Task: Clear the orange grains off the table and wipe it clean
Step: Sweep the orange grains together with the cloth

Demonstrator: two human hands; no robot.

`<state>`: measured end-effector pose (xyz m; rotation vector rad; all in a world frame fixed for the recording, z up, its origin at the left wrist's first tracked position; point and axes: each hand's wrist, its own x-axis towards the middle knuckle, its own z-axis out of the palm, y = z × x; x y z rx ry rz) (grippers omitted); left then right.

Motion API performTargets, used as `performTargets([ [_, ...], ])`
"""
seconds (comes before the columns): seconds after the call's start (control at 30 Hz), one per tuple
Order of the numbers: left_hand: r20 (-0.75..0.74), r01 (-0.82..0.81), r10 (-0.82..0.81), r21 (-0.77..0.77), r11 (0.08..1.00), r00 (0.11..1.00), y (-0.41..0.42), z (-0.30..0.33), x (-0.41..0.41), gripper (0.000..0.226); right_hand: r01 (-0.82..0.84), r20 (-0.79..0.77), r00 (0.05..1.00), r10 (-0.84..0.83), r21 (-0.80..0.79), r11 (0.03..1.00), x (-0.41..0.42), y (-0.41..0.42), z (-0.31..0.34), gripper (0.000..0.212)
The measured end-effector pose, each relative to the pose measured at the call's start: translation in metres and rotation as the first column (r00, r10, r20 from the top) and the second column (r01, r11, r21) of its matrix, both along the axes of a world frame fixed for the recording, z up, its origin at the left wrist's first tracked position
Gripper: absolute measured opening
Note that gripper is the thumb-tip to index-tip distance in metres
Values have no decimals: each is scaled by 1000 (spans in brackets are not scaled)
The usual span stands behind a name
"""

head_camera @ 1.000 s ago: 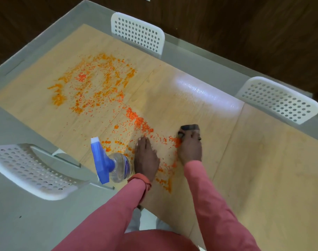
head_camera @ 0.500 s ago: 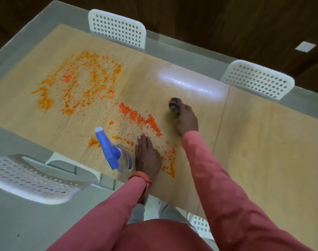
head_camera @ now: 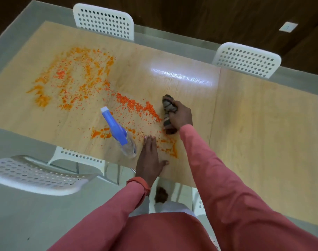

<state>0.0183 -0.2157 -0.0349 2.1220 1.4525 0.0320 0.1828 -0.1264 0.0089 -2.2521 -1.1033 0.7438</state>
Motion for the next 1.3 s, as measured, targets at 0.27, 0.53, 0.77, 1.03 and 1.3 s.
performTargets([
  [0.27,-36,-58,72,300,952,997,-29,0,-4,50,62,346,937,37,-270,961,19,-91,-3,45],
  [0.53,24,-138,137,295,946,990,-45,-16,-34,17,-17,-7,1000,16,-247,969,-51,-32,-9,63],
  [0.77,147,-171,132,289,942,980,-48,-9,-47,3,33,-141,989,-33,-3,999,-30,9,7,52],
  [1.03,235,-247,202,180,952,951,-45,-12,-56,7,-62,110,989,94,-261,963,-40,-105,-7,57],
  [1.3,244,-213,164,192,958,956,-43,-17,-70,5,296,-344,887,-309,-89,951,-76,-25,-5,61],
])
